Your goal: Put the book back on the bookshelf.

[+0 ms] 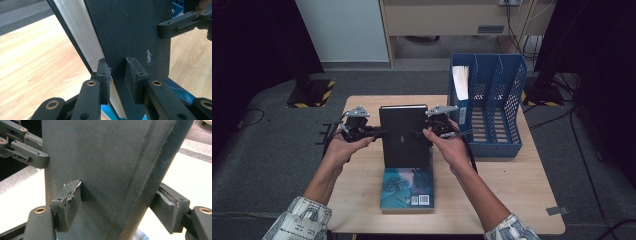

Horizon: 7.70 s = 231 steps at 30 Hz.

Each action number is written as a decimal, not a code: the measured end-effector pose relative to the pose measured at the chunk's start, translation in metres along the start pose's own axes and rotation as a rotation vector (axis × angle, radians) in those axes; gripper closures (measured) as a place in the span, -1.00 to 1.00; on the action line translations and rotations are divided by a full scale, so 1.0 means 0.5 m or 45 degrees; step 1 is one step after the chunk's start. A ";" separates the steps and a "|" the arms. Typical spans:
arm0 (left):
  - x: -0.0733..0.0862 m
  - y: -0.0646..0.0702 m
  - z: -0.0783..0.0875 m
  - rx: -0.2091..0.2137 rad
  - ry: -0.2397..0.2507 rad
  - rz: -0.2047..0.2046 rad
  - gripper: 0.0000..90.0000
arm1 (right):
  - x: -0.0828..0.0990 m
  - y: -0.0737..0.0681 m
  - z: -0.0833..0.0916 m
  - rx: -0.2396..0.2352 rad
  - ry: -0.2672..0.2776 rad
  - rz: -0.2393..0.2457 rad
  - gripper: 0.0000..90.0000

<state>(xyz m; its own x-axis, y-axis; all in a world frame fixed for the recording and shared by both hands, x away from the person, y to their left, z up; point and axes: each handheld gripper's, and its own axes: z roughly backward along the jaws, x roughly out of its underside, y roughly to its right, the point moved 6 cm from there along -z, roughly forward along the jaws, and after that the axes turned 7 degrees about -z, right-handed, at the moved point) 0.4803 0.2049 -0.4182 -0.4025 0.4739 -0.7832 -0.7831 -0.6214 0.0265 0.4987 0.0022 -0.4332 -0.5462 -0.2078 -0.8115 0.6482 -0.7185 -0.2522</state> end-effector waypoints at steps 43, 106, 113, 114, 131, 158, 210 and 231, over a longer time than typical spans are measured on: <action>0.054 0.086 0.038 -0.081 0.049 -0.041 0.55 | 0.011 -0.046 0.049 -0.004 0.054 0.190 -0.70; 0.099 0.021 -0.044 -0.165 0.036 0.095 0.23 | 0.015 -0.091 0.037 -0.032 0.050 0.258 -0.17; 0.138 0.023 -0.039 -0.232 0.002 0.070 0.07 | -0.002 -0.097 0.031 -0.018 0.070 0.266 -0.25; 0.146 0.023 -0.037 -0.240 -0.001 0.067 0.05 | -0.003 -0.097 0.029 -0.022 0.071 0.265 -0.25; 0.268 0.004 -0.034 -0.383 -0.100 0.119 -0.60 | -0.007 -0.105 0.024 -0.105 0.058 0.228 -0.05; 0.298 -0.011 -0.028 -0.387 -0.112 0.181 -0.71 | -0.010 -0.099 0.021 -0.040 0.099 0.157 -0.01; 0.318 -0.022 -0.032 -0.362 -0.166 0.218 -0.75 | -0.008 -0.023 0.147 -0.118 0.133 -0.294 0.18; 0.332 -0.023 -0.046 -0.369 -0.224 0.210 -0.80 | 0.053 0.030 0.288 -0.058 0.197 -0.334 0.18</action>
<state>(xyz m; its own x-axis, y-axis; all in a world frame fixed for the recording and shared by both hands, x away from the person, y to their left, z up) 0.4336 0.2763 -0.5630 -0.6067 0.4371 -0.6639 -0.5444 -0.8371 -0.0537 0.4174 -0.1096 -0.3823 -0.6134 0.0869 -0.7850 0.5206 -0.7029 -0.4847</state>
